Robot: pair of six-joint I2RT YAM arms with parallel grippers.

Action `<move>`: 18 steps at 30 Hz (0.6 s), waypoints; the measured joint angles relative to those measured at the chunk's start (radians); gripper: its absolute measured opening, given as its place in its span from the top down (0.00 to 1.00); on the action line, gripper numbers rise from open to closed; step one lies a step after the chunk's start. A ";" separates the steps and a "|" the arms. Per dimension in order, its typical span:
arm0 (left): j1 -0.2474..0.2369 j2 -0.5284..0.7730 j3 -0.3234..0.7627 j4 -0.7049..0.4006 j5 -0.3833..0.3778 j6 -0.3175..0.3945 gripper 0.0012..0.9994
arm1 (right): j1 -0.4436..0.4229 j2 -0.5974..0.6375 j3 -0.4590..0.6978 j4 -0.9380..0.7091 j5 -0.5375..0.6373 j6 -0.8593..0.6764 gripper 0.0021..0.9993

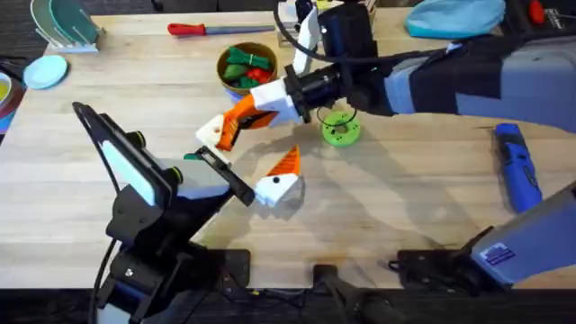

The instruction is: Pick up the gripper from the table and insert it into the empty holder that is missing its gripper. Then pick up a screw, insert it into the mounting hole, and use the screwdriver to tighten it. Finally, clean up the table by picking up the vegetable and placing it into the bucket.

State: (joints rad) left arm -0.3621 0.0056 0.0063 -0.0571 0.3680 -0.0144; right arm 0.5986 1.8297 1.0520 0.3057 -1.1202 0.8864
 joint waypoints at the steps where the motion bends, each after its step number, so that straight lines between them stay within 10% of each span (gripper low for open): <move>1: 0.002 0.001 0.000 -0.001 -0.008 -0.003 0.01 | 0.006 0.000 0.000 0.006 0.016 0.008 0.99; 18: 0.009 0.008 -0.001 0.002 -0.096 -0.012 0.01 | 0.051 0.000 0.005 0.082 0.152 0.102 0.99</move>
State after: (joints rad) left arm -0.3527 0.0139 0.0051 -0.0552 0.2724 -0.0260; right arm 0.6498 1.8297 1.0565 0.3879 -0.9680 0.9881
